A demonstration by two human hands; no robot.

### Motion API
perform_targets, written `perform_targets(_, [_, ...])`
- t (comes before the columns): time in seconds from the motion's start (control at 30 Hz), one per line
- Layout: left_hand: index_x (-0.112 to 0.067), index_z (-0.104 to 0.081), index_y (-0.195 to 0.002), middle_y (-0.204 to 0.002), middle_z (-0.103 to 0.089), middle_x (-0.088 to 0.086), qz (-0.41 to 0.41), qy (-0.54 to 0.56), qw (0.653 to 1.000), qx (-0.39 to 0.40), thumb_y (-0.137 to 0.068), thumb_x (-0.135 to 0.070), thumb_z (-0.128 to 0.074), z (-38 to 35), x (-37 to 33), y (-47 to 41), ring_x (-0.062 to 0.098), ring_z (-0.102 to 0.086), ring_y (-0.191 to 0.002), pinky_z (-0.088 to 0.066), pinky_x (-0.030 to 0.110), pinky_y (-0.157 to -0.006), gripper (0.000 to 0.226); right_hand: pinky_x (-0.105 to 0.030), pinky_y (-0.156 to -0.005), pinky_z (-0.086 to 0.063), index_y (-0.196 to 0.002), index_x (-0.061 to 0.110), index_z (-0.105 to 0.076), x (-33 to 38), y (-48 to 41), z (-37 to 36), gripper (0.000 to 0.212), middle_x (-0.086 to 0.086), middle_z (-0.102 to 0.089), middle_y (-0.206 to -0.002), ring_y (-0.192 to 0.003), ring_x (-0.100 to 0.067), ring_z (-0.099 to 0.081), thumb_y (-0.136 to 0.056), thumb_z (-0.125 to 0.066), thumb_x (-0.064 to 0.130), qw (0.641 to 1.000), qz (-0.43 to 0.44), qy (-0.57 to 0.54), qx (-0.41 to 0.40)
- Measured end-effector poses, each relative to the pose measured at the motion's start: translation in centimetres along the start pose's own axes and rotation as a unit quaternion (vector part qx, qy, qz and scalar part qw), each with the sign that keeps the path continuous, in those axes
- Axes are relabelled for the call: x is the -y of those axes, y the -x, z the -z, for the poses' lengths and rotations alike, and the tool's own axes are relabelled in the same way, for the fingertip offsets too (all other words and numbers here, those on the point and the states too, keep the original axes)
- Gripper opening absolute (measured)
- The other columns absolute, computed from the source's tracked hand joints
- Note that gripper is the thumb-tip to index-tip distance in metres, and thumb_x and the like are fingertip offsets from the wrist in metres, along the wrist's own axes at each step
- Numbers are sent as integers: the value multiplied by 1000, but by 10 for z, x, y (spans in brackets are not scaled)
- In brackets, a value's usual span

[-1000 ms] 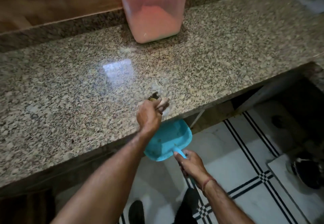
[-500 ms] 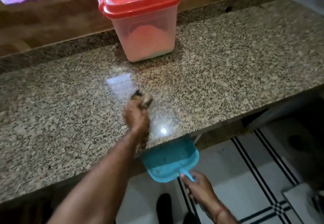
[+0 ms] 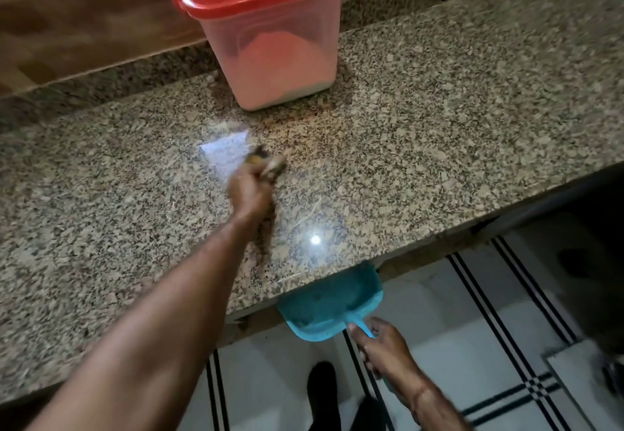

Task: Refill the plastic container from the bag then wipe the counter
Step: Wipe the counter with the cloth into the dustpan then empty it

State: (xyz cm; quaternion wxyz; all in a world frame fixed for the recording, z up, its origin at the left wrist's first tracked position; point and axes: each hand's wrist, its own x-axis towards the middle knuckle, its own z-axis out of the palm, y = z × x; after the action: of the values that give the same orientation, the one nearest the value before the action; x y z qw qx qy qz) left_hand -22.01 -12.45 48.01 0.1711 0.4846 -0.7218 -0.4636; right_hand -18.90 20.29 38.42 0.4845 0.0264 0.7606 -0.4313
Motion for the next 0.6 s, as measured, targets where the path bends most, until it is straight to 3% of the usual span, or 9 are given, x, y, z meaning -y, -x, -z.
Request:
perform_targets(0.07, [-28, -76, -108, -111, -72, -10, -59, 10, 989, 134, -93, -48, -69, -28, -9, 24, 3, -71, -82, -52, 13, -55, 26, -25, -45, -32, -91, 14, -63, -1, -1, -2, 31, 5, -53, -52, -41, -10, -42, -95, -69, 44, 1000, -4, -2, 2])
perform_targets(0.13, [-25, -79, -106, -107, -75, -10, -109, 5, 977, 182, -93, -42, -71, -26, -16, 36, 2, -72, -86, -55, 15, -61, 23, -23, -44, -32, -85, 17, -60, 5, 1, -2, 30, 3, -53, -53, -40, -10, -41, -96, -68, 44, 1000, -1, -1, 9])
perform_targets(0.2, [-23, -77, -108, -101, -73, -14, -89, 33, 992, 84, -97, -33, -68, 4, -16, 28, -4, -68, -84, -53, 9, -62, 18, -23, -44, -32, -84, 19, -59, 10, 3, 5, 29, 2, -53, -55, -40, -10, -41, -96, -68, 44, 1000, -1, -1, 7])
perform_targets(0.3, [-25, -73, -114, -105, -70, -11, 30, -6, 984, -174, -97, -24, -68, 77, 25, -4, 2, -63, -82, -47, 7, -57, 18, -23, -44, -31, -84, 16, -60, 11, 3, 16, 28, -1, -50, -56, -42, -13, -39, -97, -68, 39, 1000, -8, -26, 1])
perform_targets(0.37, [-16, -72, -118, -116, -70, 2, 131, -121, 943, -281, -96, -15, -65, 116, 65, -20, 17, -63, -95, -50, 21, -74, 22, -25, -46, -32, -83, 16, -61, 8, 0, 15, 29, -2, -51, -56, -43, -14, -40, -97, -69, 40, 1000, -11, -25, -13])
perform_targets(0.43, [-5, -69, -117, -117, -67, 16, 180, -196, 912, -311, -96, -13, -64, 120, 80, -20, 30, -61, -103, -53, 39, -87, 24, -26, -47, -31, -84, 15, -60, 8, -3, 10, 29, -2, -50, -56, -43, -15, -38, -97, -69, 40, 999, -17, -26, -13])
perform_targets(0.5, [-5, -70, -109, -105, -69, 14, 118, -200, 936, -264, -96, -14, -64, 92, 58, -6, 26, -63, -89, -55, 29, -78, 17, -26, -47, -28, -87, 13, -61, 9, -7, 3, 29, -4, -49, -56, -43, -16, -36, -97, -69, 38, 999, -27, -32, 1])
perform_targets(0.53, [-9, -72, -105, -97, -69, 7, 66, -182, 956, -222, -98, -17, -64, 69, 42, 4, 19, -63, -81, -53, 18, -70, 13, -26, -47, -28, -90, 12, -61, 11, -8, 1, 28, -4, -49, -56, -43, -16, -35, -97, -69, 38, 999, -32, -33, 7])
perform_targets(0.6, [-19, -72, -100, -96, -65, -8, -14, -125, 985, -117, -98, -30, -65, 29, 14, 23, 4, -60, -78, -49, 8, -59, 13, -26, -48, -28, -96, 10, -64, 15, -10, -8, 29, -5, -49, -57, -44, -16, -36, -98, -69, 38, 999, -38, -20, 20])
